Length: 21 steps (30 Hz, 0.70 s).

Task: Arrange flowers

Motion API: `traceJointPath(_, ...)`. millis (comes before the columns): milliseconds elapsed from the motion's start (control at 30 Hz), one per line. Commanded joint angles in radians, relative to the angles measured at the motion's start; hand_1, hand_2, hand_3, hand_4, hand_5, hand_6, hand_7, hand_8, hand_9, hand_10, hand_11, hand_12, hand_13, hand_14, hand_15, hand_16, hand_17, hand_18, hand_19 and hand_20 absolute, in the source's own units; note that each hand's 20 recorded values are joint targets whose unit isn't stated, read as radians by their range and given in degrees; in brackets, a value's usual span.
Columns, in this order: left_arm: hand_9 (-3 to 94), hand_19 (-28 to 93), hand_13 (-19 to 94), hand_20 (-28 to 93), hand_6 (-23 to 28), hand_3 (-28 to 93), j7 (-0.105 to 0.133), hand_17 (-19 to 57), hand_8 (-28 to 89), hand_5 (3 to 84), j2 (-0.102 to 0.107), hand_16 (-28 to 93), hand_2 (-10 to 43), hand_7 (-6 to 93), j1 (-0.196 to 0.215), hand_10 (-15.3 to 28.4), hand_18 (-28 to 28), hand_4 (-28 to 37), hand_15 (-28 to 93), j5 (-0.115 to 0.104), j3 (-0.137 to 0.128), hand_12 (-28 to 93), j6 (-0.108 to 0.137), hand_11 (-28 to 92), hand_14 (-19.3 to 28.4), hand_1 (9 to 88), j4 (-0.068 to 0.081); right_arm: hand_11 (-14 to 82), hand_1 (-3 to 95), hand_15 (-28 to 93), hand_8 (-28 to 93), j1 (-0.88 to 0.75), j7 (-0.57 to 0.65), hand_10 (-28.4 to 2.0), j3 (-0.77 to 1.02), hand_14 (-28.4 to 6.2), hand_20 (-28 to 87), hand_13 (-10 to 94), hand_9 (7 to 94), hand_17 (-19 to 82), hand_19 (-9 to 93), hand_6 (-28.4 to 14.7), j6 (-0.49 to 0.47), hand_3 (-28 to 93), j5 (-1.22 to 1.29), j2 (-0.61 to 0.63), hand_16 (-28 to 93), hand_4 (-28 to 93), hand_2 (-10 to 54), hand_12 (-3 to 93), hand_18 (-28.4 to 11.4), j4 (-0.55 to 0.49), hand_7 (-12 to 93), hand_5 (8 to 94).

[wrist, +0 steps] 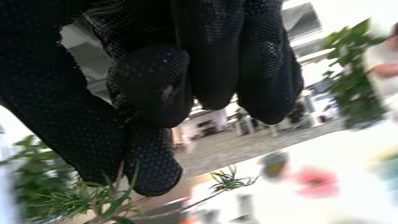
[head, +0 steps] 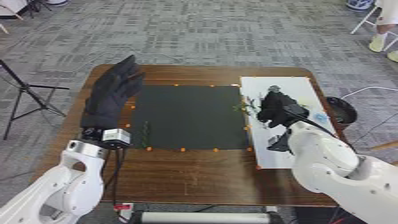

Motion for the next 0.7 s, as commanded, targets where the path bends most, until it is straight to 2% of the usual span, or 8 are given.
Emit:
traceJointPath(33, 24.4, 39, 20, 12, 2.9, 65, 0.018, -9.4, -7, 31.6, 0.002, 6, -1.3, 16.3, -0.132, 12.0, 19.7, -23.7, 28, 0.017, 0.068, 19, -0.005, 21, 14.0, 28.0, 0.032, 62.7, 36.5, 87, 25, 0.234, 0.031, -7.0, -0.157, -5.6, 77, 88, 91.5, 62, 93, 3.8, -0.029, 85, -0.034, -0.290, 41, -7, -9.3, 45.1, -20.4, 0.098, 47, 84.6)
traceJointPath(100, 24.7, 39, 21, 12, 3.0, 66, 0.018, -9.1, -7, 31.7, 0.000, 6, -1.4, 16.2, -0.175, 12.0, 19.8, -23.6, 28, 0.014, 0.100, 19, -0.011, 20, 14.3, 28.0, 0.040, 62.7, 36.2, 87, 25, 0.258, 0.038, -7.0, -0.203, -5.5, 77, 88, 91.6, 62, 93, 3.8, -0.041, 85, -0.033, -0.341, 41, -7, -9.0, 45.1, -20.4, 0.164, 47, 84.7)
traceJointPath(267, 24.7, 39, 21, 12, 3.1, 66, 0.002, -8.8, -7, 31.9, -0.028, 5, -1.5, 16.1, -0.273, 12.0, 20.0, -23.6, 27, 0.046, 0.173, 19, -0.035, 20, 14.7, 28.0, 0.063, 62.7, 35.7, 87, 25, 0.279, 0.051, -6.9, -0.267, -5.5, 78, 89, 91.8, 62, 93, 3.6, -0.082, 85, -0.015, -0.424, 41, -7, -8.1, 45.1, -20.4, 0.270, 47, 85.0)
traceJointPath(400, 24.3, 38, 20, 12, 3.0, 65, -0.003, -9.1, -7, 31.8, -0.049, 5, -1.4, 16.0, -0.318, 11.9, 19.7, -23.7, 26, 0.070, 0.217, 19, -0.030, 20, 14.3, 28.0, 0.072, 62.7, 35.1, 87, 25, 0.259, 0.067, -7.0, -0.277, -5.5, 78, 89, 92.1, 62, 93, 3.6, -0.116, 86, -0.016, -0.476, 41, -7, -7.2, 44.9, -20.4, 0.330, 46, 85.5)
traceJointPath(467, 24.3, 38, 20, 12, 3.0, 65, -0.010, -9.2, -7, 31.8, -0.065, 6, -1.5, 16.0, -0.333, 11.9, 19.7, -23.7, 26, 0.069, 0.238, 19, -0.062, 20, 14.3, 28.0, 0.074, 62.6, 35.0, 87, 25, 0.255, 0.083, -7.0, -0.292, -5.5, 78, 89, 92.2, 62, 93, 3.6, -0.119, 86, -0.022, -0.481, 41, -7, -6.9, 44.9, -20.5, 0.340, 46, 85.7)
traceJointPath(533, 24.4, 38, 20, 12, 3.0, 65, -0.011, -9.2, -7, 31.8, -0.088, 6, -1.5, 16.0, -0.337, 12.0, 19.7, -23.7, 26, 0.068, 0.261, 19, -0.061, 20, 14.2, 28.0, 0.066, 62.5, 34.7, 87, 25, 0.250, 0.097, -7.0, -0.308, -5.6, 78, 89, 92.2, 62, 93, 3.5, -0.120, 86, -0.020, -0.485, 41, -7, -6.4, 45.0, -20.4, 0.347, 46, 85.8)
traceJointPath(633, 24.4, 38, 20, 12, 3.0, 66, -0.020, -9.2, -7, 31.8, -0.107, 6, -1.5, 16.0, -0.363, 12.0, 19.7, -23.7, 26, 0.085, 0.288, 19, -0.110, 20, 14.1, 28.1, 0.071, 62.5, 34.6, 87, 25, 0.241, 0.111, -7.1, -0.315, -5.6, 78, 89, 92.2, 62, 93, 3.5, -0.131, 86, -0.020, -0.492, 41, -7, -6.0, 45.1, -20.5, 0.358, 46, 85.7)
traceJointPath(700, 24.2, 38, 20, 12, 3.0, 65, -0.012, -9.2, -7, 31.7, -0.109, 6, -1.4, 15.9, -0.373, 11.9, 19.7, -23.8, 26, 0.083, 0.302, 19, -0.105, 20, 14.0, 28.2, 0.072, 62.4, 34.6, 87, 25, 0.237, 0.116, -7.1, -0.321, -5.6, 78, 89, 92.2, 62, 93, 3.5, -0.138, 86, -0.019, -0.503, 41, -7, -5.9, 45.1, -20.5, 0.366, 46, 85.8)
